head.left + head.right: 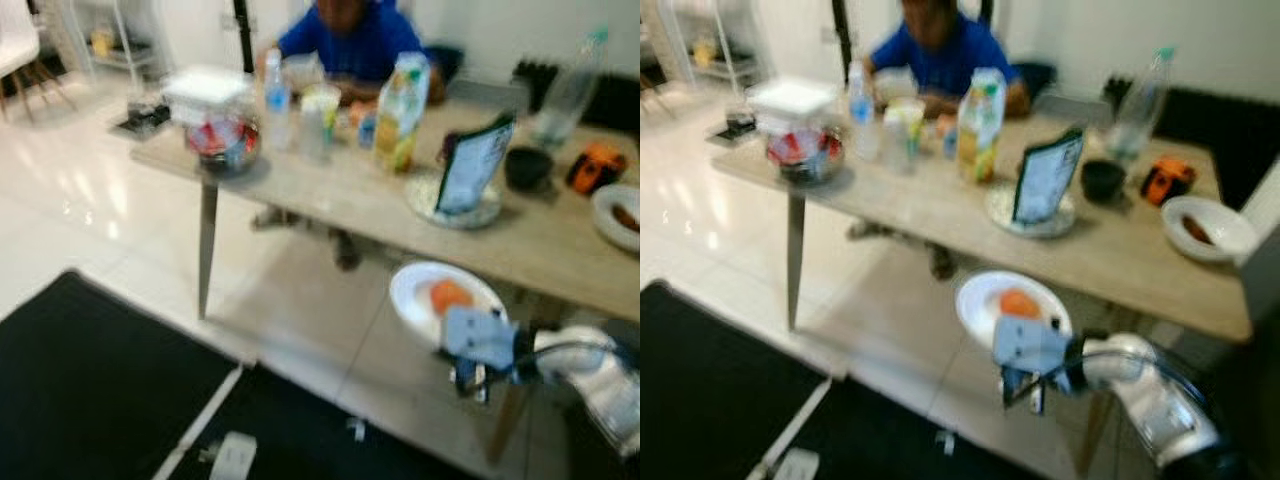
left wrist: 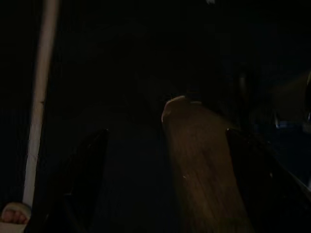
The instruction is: Restocking fridge
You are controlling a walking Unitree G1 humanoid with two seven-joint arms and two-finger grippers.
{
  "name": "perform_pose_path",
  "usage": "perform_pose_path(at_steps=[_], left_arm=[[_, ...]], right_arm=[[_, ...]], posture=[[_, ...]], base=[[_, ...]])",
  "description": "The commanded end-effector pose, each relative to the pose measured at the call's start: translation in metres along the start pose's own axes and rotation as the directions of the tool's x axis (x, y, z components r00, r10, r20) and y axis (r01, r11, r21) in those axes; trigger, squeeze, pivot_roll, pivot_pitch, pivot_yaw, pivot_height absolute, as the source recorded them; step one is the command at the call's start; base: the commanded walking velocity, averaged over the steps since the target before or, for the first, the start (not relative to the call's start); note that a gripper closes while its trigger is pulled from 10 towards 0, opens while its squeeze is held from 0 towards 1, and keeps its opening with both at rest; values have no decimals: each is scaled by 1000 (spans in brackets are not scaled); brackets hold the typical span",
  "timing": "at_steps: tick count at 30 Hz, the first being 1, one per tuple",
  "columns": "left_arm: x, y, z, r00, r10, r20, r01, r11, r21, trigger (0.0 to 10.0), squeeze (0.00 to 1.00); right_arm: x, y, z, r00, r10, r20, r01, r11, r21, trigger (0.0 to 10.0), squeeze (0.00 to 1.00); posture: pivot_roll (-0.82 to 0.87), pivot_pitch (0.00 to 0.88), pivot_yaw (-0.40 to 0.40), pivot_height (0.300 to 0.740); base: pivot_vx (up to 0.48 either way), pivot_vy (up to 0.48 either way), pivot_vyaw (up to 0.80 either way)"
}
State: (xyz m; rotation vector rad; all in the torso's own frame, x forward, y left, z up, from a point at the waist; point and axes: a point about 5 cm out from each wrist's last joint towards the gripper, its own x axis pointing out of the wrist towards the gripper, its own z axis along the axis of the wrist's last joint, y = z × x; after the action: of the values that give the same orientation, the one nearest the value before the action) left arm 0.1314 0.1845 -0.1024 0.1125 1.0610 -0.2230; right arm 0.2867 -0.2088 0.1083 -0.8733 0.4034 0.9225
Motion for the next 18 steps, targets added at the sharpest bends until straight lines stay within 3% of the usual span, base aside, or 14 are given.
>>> perform_pose_path(at_steps=[1, 5, 8, 10, 14, 17, 18], left_arm=[[-3, -11, -23, 996, -33, -89, 32, 999, -9, 10000, 0], [-3, -11, -24, 996, -33, -88, 32, 999, -10, 10000, 0], [-3, -11, -24, 996, -34, -88, 33, 999, -9, 10000, 0], [-3, -11, -24, 996, -34, -88, 33, 999, -9, 10000, 0], [-3, -11, -23, 996, -34, -87, 34, 999, -6, 10000, 0], [-3, -11, -23, 996, -34, -86, 34, 999, -2, 10000, 0], [-3, -11, -23, 996, -34, -86, 34, 999, -2, 10000, 0]], right_arm=[[12, 8, -14, 998, -35, -43, 36, 999, 26, 10000, 0], [21, 20, -40, 990, -68, -124, 79, 993, 86, 10000, 0], [28, 39, -70, 966, -123, -225, 161, 974, 161, 10000, 0], [29, 43, -74, 961, -133, -240, 178, 968, 175, 10000, 0], [29, 59, -96, 923, -193, -333, 281, 929, 241, 10000, 0], [24, 78, -118, 856, -245, -454, 399, 873, 281, 10000, 0], [24, 78, -118, 856, -245, -454, 399, 873, 281, 10000, 0]], posture=[[-65, 78, -57, 740], [-65, 76, -60, 740], [-65, 75, -63, 740], [-65, 75, -63, 740], [-66, 74, -62, 740], [-65, 72, -60, 740], [-65, 72, -60, 740]], base=[[-292, 0, 0], [-292, 0, 0], [-287, 0, 0], [-285, 0, 0], [-274, 0, 0], [-261, 0, 0], [-259, 0, 0]])
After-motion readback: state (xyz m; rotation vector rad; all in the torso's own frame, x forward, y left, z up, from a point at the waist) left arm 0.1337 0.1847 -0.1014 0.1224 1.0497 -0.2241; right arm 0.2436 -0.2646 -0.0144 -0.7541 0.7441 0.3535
